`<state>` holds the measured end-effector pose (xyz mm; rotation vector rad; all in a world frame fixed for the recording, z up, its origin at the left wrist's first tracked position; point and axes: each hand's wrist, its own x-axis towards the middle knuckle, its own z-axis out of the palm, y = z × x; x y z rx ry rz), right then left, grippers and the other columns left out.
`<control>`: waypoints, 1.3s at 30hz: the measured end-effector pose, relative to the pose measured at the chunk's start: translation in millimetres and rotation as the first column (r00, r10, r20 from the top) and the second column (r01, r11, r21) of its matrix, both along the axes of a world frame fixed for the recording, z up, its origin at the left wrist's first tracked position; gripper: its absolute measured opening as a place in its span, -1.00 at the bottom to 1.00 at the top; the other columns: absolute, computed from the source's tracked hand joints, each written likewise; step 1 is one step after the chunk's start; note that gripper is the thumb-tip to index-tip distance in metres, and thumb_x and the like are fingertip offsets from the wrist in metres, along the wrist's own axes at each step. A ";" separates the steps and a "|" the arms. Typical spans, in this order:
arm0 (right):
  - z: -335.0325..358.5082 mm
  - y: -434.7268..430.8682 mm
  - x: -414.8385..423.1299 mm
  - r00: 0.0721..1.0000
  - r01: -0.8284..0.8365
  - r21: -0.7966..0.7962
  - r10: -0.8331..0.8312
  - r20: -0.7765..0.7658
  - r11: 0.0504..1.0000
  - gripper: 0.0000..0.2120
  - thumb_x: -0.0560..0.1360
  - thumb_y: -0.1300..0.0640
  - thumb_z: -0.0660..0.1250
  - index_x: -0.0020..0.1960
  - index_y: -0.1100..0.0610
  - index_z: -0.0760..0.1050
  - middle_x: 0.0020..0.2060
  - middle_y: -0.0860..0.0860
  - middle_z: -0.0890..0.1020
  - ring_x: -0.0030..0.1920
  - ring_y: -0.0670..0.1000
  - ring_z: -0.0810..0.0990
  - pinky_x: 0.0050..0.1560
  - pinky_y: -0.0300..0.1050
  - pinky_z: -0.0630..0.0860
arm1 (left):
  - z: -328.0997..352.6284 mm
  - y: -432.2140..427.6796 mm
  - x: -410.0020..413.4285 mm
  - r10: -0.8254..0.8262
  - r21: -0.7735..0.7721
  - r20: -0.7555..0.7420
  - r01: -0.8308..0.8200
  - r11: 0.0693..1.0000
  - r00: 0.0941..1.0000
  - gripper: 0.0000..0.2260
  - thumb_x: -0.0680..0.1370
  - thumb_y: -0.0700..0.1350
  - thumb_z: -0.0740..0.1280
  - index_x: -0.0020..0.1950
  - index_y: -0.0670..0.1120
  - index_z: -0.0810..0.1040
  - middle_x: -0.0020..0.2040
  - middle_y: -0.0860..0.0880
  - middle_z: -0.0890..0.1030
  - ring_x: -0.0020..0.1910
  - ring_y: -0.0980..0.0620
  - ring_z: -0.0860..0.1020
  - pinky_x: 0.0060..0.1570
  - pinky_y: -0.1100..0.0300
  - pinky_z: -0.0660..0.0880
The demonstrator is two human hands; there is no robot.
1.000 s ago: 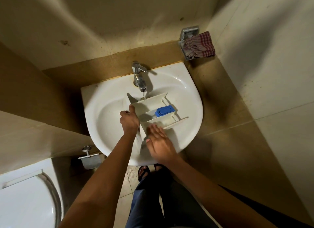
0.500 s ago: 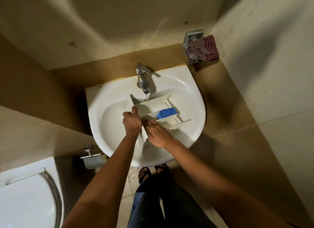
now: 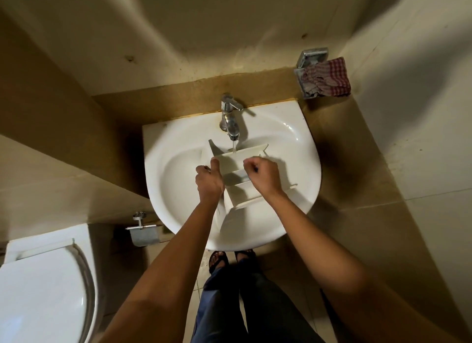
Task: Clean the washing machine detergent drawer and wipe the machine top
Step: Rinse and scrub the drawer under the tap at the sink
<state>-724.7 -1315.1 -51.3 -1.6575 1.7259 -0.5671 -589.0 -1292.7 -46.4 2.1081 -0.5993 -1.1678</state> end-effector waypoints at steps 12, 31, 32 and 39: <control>6.2 -80.5 46.8 0.041 -0.032 0.829 -0.828 0.559 0.558 -0.80 0.61 0.32 0.09 -0.10 0.32 0.44 -0.28 0.16 0.60 -0.48 0.04 0.63 -0.44 -0.24 0.57 | -4.8 -0.1 2.0 -0.027 -0.033 0.008 0.027 0.999 1.000 -0.67 0.64 0.15 0.12 0.04 -0.14 0.33 -0.04 -0.12 0.47 -0.02 -0.13 0.45 -0.03 0.14 0.31; 21.0 -83.5 37.9 0.294 -0.084 0.832 -0.785 0.546 0.548 -0.80 0.62 0.36 0.05 -0.01 0.36 0.44 -0.14 0.19 0.54 -0.11 0.10 0.56 -0.40 -0.17 0.59 | 3.1 -3.4 4.2 -0.125 -0.091 -0.065 0.119 0.989 0.990 -0.68 0.64 0.05 0.14 0.09 -0.19 0.45 -0.09 -0.10 0.55 -0.15 -0.11 0.47 -0.10 0.06 0.41; 20.3 -83.4 38.0 0.291 -0.078 0.833 -0.786 0.545 0.548 -0.81 0.62 0.36 0.05 0.03 0.35 0.44 -0.14 0.19 0.54 -0.05 0.11 0.56 -0.41 -0.16 0.60 | 2.3 -4.3 4.6 -0.127 -0.091 -0.075 0.120 0.989 0.989 -0.68 0.64 0.06 0.13 0.08 -0.19 0.46 -0.11 -0.09 0.54 -0.16 -0.10 0.47 -0.11 0.05 0.42; 27.6 -75.5 42.7 0.302 -0.117 0.813 -0.760 0.576 0.570 -0.77 0.63 0.34 0.07 -0.11 0.32 0.45 -0.16 0.17 0.56 -0.16 0.07 0.56 -0.26 -0.18 0.61 | -5.5 1.9 10.7 -0.093 -0.125 -0.323 0.055 0.991 0.942 -0.73 0.64 -0.04 0.05 -0.08 -0.14 0.44 -0.21 -0.06 0.43 -0.25 0.01 0.38 -0.25 0.16 0.35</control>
